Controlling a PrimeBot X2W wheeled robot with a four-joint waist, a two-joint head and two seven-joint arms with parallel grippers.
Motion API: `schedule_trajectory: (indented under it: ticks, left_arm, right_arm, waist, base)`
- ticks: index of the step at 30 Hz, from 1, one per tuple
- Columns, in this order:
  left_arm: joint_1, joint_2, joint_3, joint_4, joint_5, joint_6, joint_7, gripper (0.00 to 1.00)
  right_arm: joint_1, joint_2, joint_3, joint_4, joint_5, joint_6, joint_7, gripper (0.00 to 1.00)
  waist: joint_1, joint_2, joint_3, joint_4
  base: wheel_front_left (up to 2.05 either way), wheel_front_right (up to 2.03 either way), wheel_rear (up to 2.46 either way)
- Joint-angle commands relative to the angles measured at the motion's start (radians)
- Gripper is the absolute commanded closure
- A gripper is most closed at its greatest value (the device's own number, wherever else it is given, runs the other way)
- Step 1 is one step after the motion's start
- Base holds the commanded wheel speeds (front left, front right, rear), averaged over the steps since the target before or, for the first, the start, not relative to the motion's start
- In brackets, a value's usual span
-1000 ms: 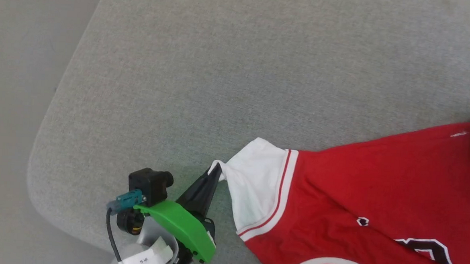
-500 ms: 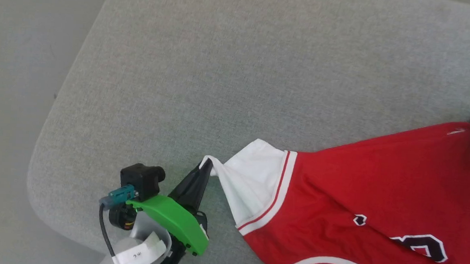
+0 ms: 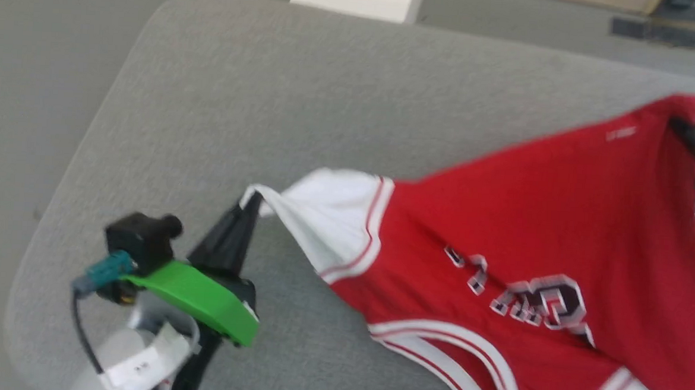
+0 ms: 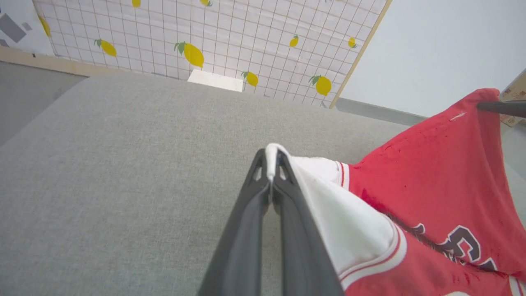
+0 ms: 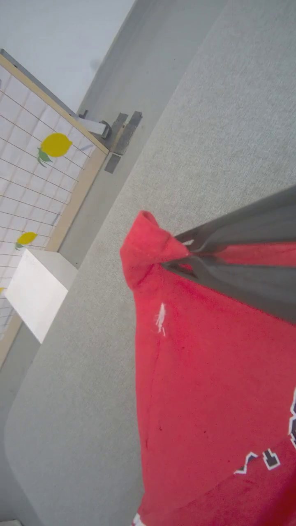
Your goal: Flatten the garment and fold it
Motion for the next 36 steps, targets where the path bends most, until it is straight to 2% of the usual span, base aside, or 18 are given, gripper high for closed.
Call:
schedule_trajectory:
  ticks: [1, 10, 16, 21, 24, 29, 36]
  left_arm:
    - [-0.038, 0.017, 0.014, -0.024, 0.011, 0.009, 0.005, 1.00]
    - [-0.145, 0.080, 0.090, -0.202, 0.025, 0.038, 0.058, 1.00]
    - [-0.227, 0.112, 0.158, -0.325, 0.013, 0.062, 0.093, 1.00]
    - [-0.345, 0.127, 0.214, -0.372, 0.002, 0.075, 0.110, 1.00]
    - [-0.439, 0.138, 0.242, -0.366, -0.004, 0.080, 0.126, 1.00]
    - [-0.612, 0.177, 0.248, -0.304, 0.030, 0.064, 0.153, 1.00]
    - [-0.922, 0.201, 0.208, -0.119, 0.068, 0.010, 0.185, 1.00]
  right_arm:
    - [0.016, -0.004, -0.013, -0.028, 0.013, -0.002, -0.037, 1.00]
    - [0.016, 0.023, -0.055, -0.210, 0.054, -0.002, -0.194, 1.00]
    - [-0.010, 0.053, -0.098, -0.305, 0.053, -0.002, -0.244, 1.00]
    - [-0.060, 0.071, -0.133, -0.350, 0.051, -0.002, -0.244, 1.00]
    - [-0.104, 0.070, -0.152, -0.357, 0.035, -0.002, -0.235, 1.00]
    - [-0.202, 0.072, -0.155, -0.332, 0.005, -0.002, -0.257, 1.00]
    - [-0.417, 0.066, -0.097, -0.194, -0.039, -0.002, -0.333, 1.00]
  waist:
    - [0.0000, 0.0030, -0.076, -0.071]
    - [0.0000, 0.0030, -0.146, -0.160]
    - [0.0000, 0.0030, -0.169, -0.204]
    - [0.0000, 0.0030, -0.158, -0.228]
    - [0.0000, 0.0030, -0.133, -0.242]
    - [0.0000, 0.0030, -0.066, -0.267]
    - [0.0000, 0.0030, 0.096, -0.300]
  base:
    - [0.00, 0.00, 0.00]
    - [0.00, 0.00, 0.00]
    - [0.00, 0.00, 0.00]
    - [0.00, 0.00, 0.00]
    - [0.00, 0.00, 0.00]
    - [0.00, 0.00, 0.00]
    - [0.00, 0.00, 0.00]
